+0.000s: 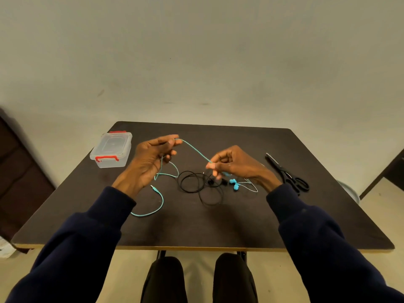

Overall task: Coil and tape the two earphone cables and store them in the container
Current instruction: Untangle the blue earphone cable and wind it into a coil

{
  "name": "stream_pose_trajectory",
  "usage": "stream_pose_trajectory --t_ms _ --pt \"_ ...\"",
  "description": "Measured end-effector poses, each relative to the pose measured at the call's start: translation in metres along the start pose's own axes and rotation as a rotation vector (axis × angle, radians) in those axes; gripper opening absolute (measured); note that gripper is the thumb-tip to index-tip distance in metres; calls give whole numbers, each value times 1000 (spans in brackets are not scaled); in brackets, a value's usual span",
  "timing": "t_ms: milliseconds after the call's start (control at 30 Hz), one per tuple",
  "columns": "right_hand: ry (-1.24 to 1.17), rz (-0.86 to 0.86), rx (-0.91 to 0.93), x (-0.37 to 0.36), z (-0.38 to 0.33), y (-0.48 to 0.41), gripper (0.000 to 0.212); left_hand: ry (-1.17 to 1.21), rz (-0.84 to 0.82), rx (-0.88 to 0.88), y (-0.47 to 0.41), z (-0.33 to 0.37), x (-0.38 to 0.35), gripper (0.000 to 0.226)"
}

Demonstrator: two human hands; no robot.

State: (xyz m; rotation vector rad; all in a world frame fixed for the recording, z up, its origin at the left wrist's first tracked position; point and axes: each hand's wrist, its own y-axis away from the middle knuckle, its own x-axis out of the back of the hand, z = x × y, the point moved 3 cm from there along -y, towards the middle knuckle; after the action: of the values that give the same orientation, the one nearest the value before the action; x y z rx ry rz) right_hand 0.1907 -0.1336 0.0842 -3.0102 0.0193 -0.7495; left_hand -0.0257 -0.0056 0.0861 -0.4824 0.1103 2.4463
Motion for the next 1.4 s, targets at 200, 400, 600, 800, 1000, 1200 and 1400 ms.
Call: stream_pose_trajectory --t_ms 200,400,600,800,1000,1200,1400 --pt "140 153 38 14 -9 2 15 -383 -75 169 10 6 2 34" --pt "339 -46 79 -12 -35 -15 15 -667 -233 210 18 14 -30 60" --pt "308 -71 44 -29 -37 -22 15 -842 -340 179 24 16 -22 33" --pt "283 -101 -21 -19 -22 -16 19 -858 -222 186 17 12 2 21" --pt "194 -28 -78 18 -6 10 13 -1077 -181 366 16 6 43 17" --pt "203 1 -4 -7 -20 -3 15 -921 -345 30 13 -8 -5 27" --pt "172 92 42 -13 -32 -13 16 -762 -334 -43 13 -14 -40 25"
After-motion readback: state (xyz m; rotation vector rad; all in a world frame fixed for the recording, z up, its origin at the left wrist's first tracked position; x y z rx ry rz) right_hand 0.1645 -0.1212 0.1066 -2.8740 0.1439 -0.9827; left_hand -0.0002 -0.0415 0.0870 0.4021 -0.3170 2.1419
